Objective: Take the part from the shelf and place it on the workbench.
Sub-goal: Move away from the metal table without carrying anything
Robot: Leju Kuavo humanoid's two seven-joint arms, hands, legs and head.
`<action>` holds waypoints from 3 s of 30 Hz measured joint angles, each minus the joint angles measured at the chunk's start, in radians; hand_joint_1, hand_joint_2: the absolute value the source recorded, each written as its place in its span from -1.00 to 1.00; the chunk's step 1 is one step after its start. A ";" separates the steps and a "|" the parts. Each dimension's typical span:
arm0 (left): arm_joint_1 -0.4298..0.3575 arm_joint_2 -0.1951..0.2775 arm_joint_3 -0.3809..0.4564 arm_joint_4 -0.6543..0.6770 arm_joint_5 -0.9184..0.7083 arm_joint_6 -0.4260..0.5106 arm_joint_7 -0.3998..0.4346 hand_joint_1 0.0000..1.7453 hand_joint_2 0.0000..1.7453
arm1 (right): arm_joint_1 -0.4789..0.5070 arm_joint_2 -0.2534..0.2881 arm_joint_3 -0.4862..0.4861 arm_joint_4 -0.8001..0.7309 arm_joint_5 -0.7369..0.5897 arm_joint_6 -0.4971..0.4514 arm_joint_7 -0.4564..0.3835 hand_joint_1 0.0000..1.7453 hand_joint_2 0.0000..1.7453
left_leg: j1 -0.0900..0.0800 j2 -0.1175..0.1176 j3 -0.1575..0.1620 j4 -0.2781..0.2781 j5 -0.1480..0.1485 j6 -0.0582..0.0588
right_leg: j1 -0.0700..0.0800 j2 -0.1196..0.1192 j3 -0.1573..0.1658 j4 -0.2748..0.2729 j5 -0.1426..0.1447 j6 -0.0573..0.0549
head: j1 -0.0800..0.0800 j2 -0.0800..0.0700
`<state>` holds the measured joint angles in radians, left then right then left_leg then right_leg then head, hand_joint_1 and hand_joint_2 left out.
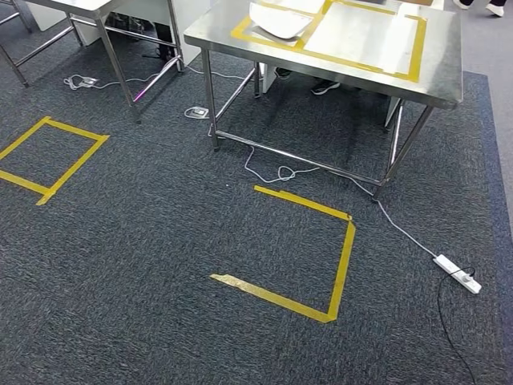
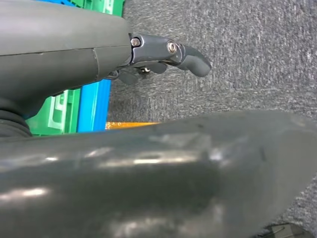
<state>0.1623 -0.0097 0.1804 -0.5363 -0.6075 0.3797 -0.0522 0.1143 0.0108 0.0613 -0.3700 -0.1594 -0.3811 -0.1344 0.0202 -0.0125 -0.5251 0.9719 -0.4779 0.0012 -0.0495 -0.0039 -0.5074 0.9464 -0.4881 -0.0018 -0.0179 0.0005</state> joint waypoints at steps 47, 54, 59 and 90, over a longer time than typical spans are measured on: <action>0.052 -0.240 0.648 -0.329 -0.546 -0.324 -0.020 -1.00 -1.00 | 0.229 0.189 -0.458 -0.555 0.674 0.281 0.265 -1.00 -1.00 | -0.011 0.000 0.003 0.005 -0.011 0.007 | -0.011 0.000 0.002 0.000 -0.004 0.085 | -0.001 0.000; 0.041 -0.266 0.724 -0.360 -0.597 -0.340 -0.042 -1.00 -1.00 | 0.218 0.216 -0.500 -0.557 0.750 0.292 0.252 -1.00 -1.00 | -0.014 -0.005 0.007 -0.004 -0.004 0.029 | -0.016 -0.005 0.007 0.015 -0.019 0.098 | 0.001 0.000; 0.037 -0.281 0.750 -0.367 -0.604 -0.345 -0.045 -1.00 -1.00 | 0.216 0.219 -0.518 -0.558 0.759 0.295 0.248 -1.00 -1.00 | -0.024 -0.027 0.005 -0.012 0.005 0.040 | 0.006 0.001 -0.140 0.314 -0.152 0.070 | 0.009 0.000; -0.001 -0.321 0.859 -0.375 -0.687 -0.365 -0.096 -1.00 -1.00 | 0.183 0.247 -0.624 -0.542 0.852 0.336 0.206 -1.00 -1.00 | -0.023 -0.026 -0.001 0.000 -0.002 0.029 | 0.029 0.003 -0.108 0.324 -0.184 0.047 | 0.005 0.000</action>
<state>0.1617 -0.3311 1.0394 -0.9117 -1.2948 0.0143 -0.1477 0.2969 0.2582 -0.5630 -0.9115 0.6923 -0.0452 0.0718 -0.0026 -0.0387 -0.5257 0.9716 -0.4799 0.0307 -0.0207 -0.0011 -0.6150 1.2706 -0.6724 0.0447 -0.0130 0.0004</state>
